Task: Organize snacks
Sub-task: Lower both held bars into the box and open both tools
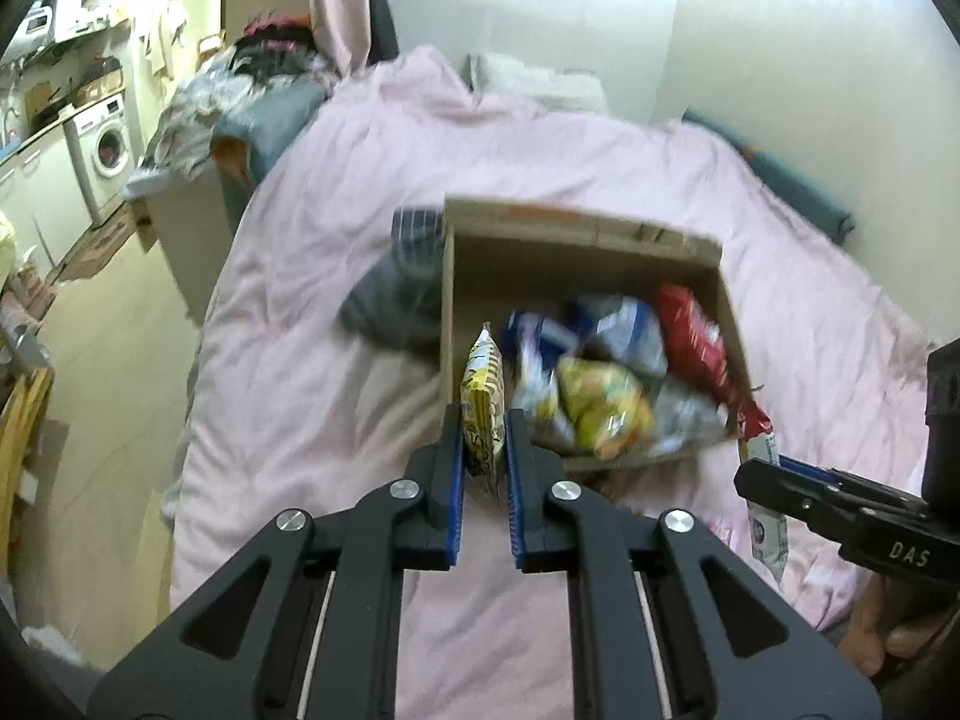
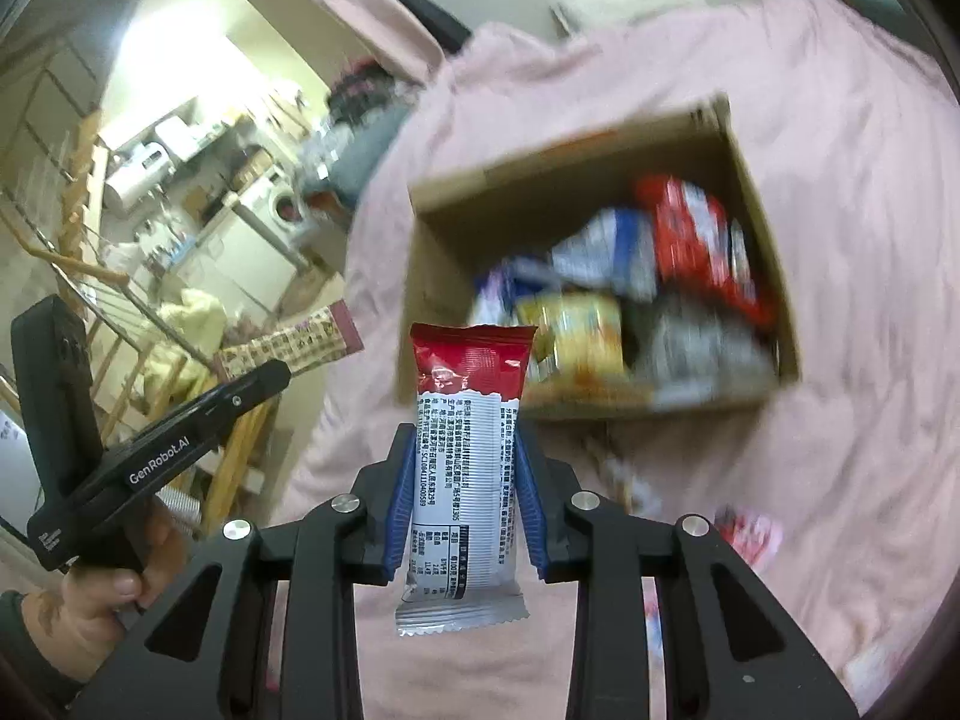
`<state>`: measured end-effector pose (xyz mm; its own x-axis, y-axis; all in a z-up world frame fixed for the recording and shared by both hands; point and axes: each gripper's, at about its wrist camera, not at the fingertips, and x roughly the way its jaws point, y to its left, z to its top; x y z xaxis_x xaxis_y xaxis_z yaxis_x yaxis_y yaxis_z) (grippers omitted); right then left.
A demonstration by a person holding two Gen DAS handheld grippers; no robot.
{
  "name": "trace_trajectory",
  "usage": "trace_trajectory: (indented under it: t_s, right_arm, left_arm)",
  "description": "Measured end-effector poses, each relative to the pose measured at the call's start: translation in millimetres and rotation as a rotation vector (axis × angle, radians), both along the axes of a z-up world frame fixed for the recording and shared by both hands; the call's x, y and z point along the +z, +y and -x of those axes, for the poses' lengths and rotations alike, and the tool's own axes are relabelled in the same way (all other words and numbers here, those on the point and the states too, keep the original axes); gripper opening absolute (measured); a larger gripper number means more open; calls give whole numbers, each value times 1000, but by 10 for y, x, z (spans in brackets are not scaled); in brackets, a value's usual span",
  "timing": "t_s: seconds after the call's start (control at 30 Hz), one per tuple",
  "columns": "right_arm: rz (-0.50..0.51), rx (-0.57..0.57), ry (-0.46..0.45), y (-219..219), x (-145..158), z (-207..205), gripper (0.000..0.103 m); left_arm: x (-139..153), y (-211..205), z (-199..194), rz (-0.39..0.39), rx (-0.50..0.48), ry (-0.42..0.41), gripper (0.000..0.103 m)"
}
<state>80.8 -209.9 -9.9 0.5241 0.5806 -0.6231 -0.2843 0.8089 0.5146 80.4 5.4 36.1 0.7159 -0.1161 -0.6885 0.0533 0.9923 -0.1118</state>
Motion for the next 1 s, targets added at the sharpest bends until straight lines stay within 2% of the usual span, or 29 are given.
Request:
trace_trajectory:
  t_s: [0.13,0.3,0.63,0.73,0.83,0.9,1.0]
  right_arm:
    - [-12,-33,-52,-101,166,-207,33]
    - [-18,-61,-63,-77,215,-500,33]
    - [-3,-79,-8,93,-14,-1196,33]
    - [-7,-87,32,148,-130,-1360,33]
    - [-16,-109,74,152,-207,-1453,33]
    - [14,-118,89,173,-258,-1482,33]
    - [6,-130,134,127,-382,-1516,33]
  left_arm:
    - [124,-5,-265,-25,-2,-22,9]
    - [84,-129,-601,-95,-2,-8,9]
    - [-287,-311,-1142,-115,-18,12,9]
    - [-424,-407,-1181,-191,-22,-7,10]
    - [-554,-414,-1297,-160,-29,42,10]
    - [-568,-384,-1334,-149,-19,40,10]
    - [-583,-346,-1386,-121,-11,51,10]
